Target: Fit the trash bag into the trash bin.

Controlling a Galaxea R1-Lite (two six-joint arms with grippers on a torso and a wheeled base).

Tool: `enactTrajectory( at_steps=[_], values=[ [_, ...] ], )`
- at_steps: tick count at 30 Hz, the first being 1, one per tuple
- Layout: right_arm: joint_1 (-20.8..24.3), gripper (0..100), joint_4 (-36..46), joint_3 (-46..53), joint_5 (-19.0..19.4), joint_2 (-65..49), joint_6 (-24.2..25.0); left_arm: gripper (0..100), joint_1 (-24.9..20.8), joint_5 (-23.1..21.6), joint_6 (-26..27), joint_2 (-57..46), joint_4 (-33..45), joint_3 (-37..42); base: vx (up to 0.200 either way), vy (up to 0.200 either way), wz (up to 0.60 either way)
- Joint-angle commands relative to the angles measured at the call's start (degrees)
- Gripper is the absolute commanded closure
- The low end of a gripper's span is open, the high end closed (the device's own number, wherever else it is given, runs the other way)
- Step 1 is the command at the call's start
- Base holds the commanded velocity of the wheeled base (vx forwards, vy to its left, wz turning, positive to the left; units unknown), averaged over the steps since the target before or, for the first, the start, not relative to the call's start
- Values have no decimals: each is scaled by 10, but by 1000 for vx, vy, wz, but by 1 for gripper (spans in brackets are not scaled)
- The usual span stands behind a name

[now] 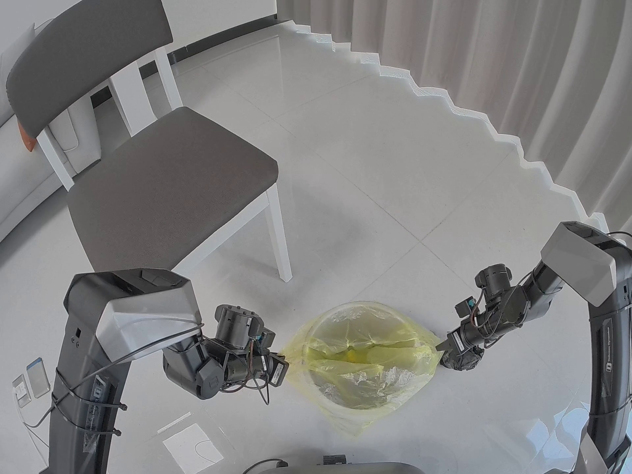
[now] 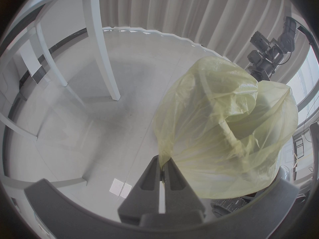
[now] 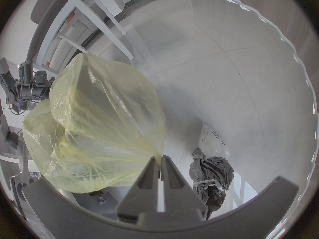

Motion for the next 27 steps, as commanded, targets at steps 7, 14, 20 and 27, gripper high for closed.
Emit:
enactTrajectory(
  at_steps=[7,14,20,27],
  values=[
    [-24,0,-1,62,4,-73,0,0,0,-12,-41,-13,-7,18,0,0,0],
    [-34,0,-7,120,9,-160,-2,0,5,-13,-55,-20,-10,36,0,0,0],
    [18,0,-76,192,24,-225,-5,0,22,-14,-55,-41,-41,65,0,0,0],
    [127,0,-187,236,-19,-232,-2,0,26,-10,-57,-76,-48,89,0,0,0]
  ],
)
